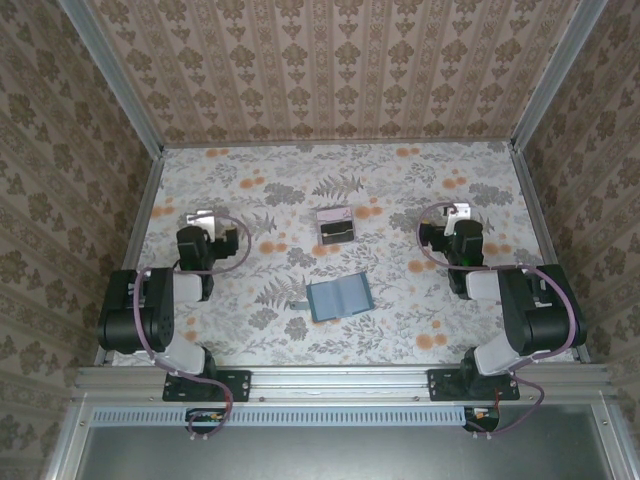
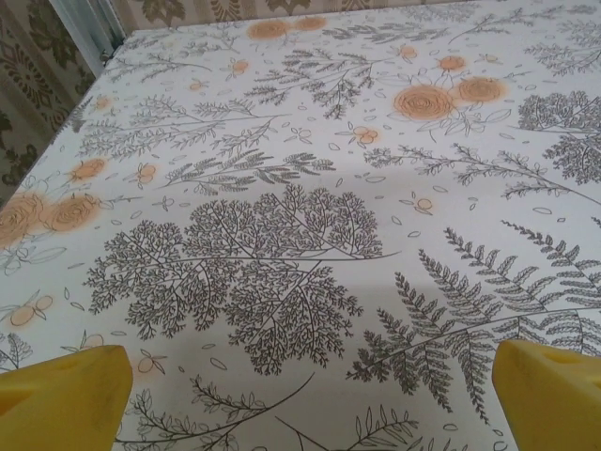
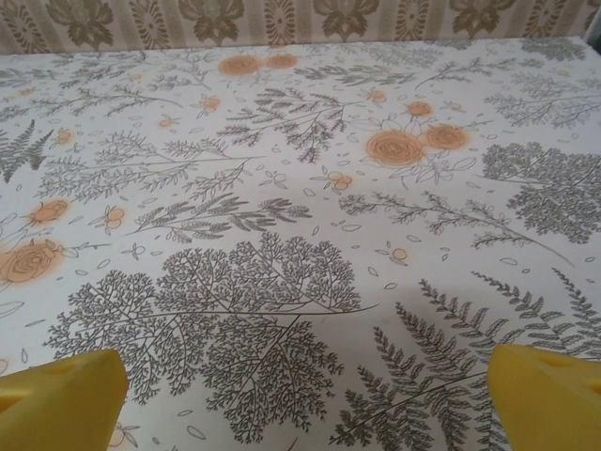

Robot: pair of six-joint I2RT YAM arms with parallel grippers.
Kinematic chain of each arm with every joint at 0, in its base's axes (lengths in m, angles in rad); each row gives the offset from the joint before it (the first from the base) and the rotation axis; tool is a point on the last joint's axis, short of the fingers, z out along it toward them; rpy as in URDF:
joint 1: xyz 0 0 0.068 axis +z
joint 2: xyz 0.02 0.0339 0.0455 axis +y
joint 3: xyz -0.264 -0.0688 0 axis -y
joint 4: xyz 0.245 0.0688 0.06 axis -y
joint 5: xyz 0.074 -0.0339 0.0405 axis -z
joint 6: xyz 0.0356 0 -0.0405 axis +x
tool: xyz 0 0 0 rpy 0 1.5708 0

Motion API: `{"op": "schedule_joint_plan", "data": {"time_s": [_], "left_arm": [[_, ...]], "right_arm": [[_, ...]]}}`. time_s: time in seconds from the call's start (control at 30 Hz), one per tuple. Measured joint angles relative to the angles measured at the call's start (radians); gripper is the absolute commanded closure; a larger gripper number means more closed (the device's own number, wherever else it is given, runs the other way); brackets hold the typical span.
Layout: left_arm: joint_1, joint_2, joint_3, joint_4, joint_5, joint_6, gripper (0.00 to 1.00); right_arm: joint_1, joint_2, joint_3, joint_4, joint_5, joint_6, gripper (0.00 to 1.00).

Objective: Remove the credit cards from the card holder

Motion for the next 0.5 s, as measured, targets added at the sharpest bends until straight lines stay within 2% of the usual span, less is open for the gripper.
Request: {"op": "schedule_joint_plan", "data": {"time_s": [0.5], "left_arm": [[-0.009, 0.0, 0.0, 0.023, 0.0, 0.016, 0.0]], "right_arm": [[0.0, 0.0, -0.003, 0.018, 0.003, 0.0, 0.0]]}}
